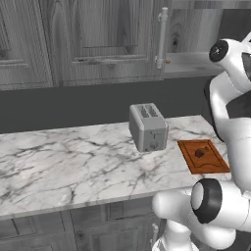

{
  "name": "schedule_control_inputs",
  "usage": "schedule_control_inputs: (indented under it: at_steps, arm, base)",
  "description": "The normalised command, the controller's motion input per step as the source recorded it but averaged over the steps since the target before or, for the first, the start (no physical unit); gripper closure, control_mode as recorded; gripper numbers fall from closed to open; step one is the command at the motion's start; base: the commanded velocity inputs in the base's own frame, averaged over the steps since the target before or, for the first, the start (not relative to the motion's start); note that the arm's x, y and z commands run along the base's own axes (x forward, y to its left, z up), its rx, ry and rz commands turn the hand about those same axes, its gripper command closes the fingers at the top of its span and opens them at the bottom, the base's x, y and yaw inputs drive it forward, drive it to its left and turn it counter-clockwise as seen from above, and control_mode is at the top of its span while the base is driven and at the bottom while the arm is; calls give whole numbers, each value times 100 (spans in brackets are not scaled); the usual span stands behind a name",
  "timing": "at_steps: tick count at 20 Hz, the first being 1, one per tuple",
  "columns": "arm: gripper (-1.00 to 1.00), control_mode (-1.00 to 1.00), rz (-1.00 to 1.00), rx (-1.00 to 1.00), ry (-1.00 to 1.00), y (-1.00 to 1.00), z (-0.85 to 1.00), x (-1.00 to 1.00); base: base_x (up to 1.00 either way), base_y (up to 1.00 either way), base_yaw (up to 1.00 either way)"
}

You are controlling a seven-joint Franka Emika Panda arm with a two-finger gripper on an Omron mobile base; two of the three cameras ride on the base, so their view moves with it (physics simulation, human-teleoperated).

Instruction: Open the cabinet, retrieve the rolling pin, and place it next to the meat on the cutting board to prepare for tenderizing.

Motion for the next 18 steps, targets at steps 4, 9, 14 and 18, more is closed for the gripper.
schedule_control_inputs:
  at_steps: [4, 9, 14, 18]
  arm:
    - [-100, -100, -8, 0, 0, -100, -4, -22]
    - [-100, -100, -5, 0, 0, -92, -3, -2]
    - [-100, -100, 0, 0, 0, -41, -6, -1]
    - [-100, -100, 2, 0, -3, 56, 0, -24]
  base:
    - [0, 0, 0]
    - [0, 0, 0]
    - [0, 0, 0]
    - [0, 0, 0]
